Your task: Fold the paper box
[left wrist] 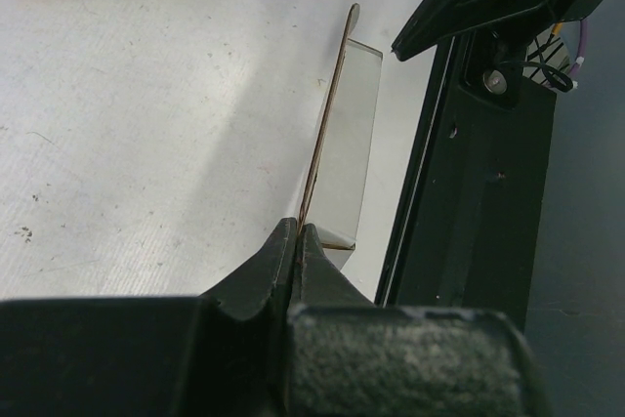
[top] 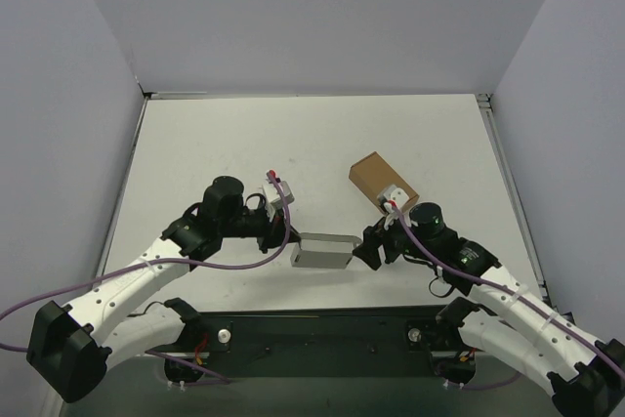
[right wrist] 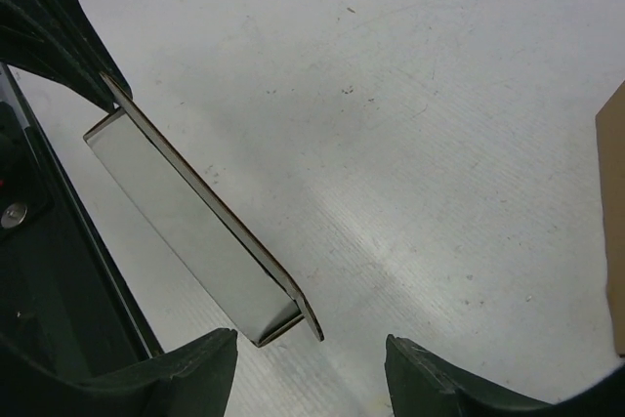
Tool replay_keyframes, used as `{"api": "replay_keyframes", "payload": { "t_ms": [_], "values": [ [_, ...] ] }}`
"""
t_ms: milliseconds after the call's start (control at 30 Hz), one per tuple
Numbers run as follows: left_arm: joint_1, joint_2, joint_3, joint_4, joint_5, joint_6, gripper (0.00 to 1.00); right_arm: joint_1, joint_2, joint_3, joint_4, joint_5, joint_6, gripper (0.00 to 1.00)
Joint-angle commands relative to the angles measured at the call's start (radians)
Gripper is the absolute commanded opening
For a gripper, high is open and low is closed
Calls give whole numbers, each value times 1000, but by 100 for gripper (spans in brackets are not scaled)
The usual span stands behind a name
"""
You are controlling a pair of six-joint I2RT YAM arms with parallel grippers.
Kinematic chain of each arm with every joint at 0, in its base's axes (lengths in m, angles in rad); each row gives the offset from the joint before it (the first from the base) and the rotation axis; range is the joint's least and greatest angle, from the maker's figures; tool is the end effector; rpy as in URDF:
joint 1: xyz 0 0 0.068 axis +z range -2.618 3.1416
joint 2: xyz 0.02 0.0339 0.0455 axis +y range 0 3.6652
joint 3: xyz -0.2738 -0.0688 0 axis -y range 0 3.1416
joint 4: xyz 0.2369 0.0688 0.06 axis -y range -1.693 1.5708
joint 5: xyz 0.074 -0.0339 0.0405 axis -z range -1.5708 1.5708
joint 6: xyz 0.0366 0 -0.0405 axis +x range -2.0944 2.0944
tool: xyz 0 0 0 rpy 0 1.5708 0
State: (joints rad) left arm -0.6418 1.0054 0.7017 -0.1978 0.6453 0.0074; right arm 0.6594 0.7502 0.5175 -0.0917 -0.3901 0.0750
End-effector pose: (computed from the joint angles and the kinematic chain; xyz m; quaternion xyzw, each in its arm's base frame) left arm 0.1533 -0.1421 0.2815 0.4134 0.7219 -0.4099 0.3740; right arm 0.1229 0.1129 0.2695 -0.3378 0.7303 0.3524 0.4779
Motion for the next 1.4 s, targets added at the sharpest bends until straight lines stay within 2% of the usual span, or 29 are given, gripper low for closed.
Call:
{"api": "replay_keyframes", "payload": {
  "t_ms": [0, 100, 533, 700, 967, 1100, 1200, 1233, 1333, 1367],
  "values": [
    [7, -11, 2, 57, 39, -3, 0, -7, -31, -5, 13, 5, -3, 57],
    [8, -11, 4, 58, 50, -29, 0, -11, -19, -7, 12, 36, -9, 51],
    [8, -28, 1, 72, 82, -35, 0, -32, 0, -13, 63, -90, -24, 46],
    [8, -34, -1, 77, 86, -38, 0, -37, 26, -10, 70, -150, -23, 37],
    [8, -34, -2, 78, 91, -38, 0, -44, 26, -10, 75, -158, -23, 25],
    [7, -27, -4, 80, 103, -38, 0, -46, 17, -11, 76, -159, -21, 24],
    [5, -16, 1, 80, 120, -38, 0, -47, 14, -11, 79, -167, -23, 17],
    [5, -16, 1, 80, 122, -38, 0, -47, 14, -11, 79, -167, -23, 11],
    [7, -14, -1, 80, 123, -38, 0, -47, 11, -14, 79, -165, -24, 0],
    [5, -13, -1, 80, 125, -38, 0, -47, 8, -16, 79, -159, -24, 0]
  ]
}}
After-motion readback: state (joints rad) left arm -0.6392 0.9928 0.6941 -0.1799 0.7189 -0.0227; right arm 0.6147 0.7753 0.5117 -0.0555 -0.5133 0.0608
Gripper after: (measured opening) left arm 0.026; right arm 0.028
